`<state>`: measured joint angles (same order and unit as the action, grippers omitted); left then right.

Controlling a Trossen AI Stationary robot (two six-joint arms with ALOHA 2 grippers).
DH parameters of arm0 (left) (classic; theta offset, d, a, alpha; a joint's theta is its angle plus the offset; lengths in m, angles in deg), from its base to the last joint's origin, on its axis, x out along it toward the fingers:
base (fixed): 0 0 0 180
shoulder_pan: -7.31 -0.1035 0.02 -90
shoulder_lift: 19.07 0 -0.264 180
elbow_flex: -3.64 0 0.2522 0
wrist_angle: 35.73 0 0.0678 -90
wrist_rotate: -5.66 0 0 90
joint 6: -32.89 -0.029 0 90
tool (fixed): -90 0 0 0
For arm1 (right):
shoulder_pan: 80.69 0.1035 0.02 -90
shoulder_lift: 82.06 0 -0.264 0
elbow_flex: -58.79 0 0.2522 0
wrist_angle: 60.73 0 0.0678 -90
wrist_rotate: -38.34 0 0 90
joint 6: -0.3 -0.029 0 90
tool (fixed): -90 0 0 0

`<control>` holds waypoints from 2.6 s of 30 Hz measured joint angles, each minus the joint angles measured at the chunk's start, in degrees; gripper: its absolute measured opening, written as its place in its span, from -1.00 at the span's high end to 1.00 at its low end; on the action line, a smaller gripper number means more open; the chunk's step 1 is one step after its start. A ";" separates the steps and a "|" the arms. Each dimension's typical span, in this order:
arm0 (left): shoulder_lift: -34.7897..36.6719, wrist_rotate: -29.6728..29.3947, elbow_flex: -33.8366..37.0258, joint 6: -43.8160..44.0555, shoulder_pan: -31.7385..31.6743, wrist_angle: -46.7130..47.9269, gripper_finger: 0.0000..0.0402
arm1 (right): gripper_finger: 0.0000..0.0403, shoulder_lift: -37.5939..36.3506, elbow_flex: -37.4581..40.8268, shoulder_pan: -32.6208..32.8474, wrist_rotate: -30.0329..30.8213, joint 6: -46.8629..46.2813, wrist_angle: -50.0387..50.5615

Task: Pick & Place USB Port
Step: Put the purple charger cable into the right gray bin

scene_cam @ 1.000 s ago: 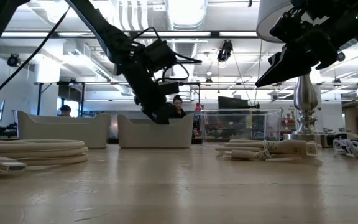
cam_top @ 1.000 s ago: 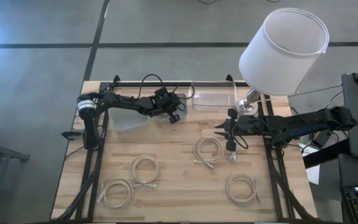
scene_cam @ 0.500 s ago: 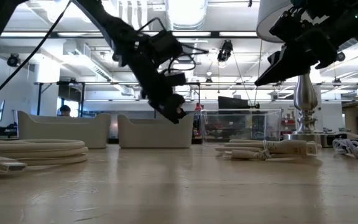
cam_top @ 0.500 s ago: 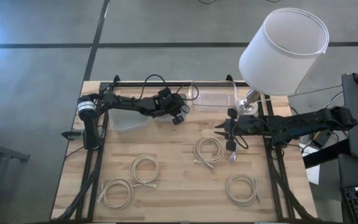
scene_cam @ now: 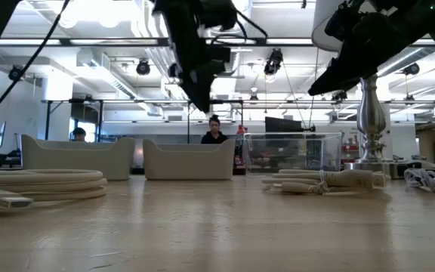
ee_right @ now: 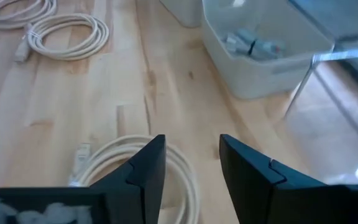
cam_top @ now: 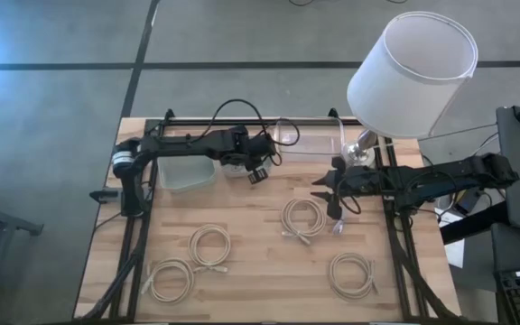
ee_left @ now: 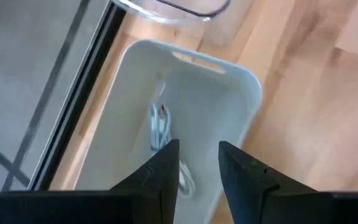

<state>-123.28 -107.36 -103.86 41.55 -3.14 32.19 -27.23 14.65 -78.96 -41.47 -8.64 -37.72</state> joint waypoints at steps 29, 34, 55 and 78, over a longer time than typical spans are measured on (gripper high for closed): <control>25.92 -16.41 33.41 20.99 17.37 -20.59 0.43 | 0.25 0.61 2.30 14.65 1.81 -61.99 32.57; 27.33 -14.06 35.80 20.99 17.37 -23.36 0.43 | 0.26 1.74 2.76 14.65 1.85 -66.86 32.61; 27.40 -13.88 35.89 20.99 17.37 -26.01 0.43 | 0.32 16.82 2.94 14.61 2.26 -71.46 26.38; 27.11 -11.37 35.90 19.15 17.31 -26.88 0.43 | 0.86 7.12 2.50 14.54 9.77 -51.02 16.33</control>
<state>-96.17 -118.73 -67.96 60.70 14.17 5.32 -20.11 17.15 -64.42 -31.70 -59.65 -21.39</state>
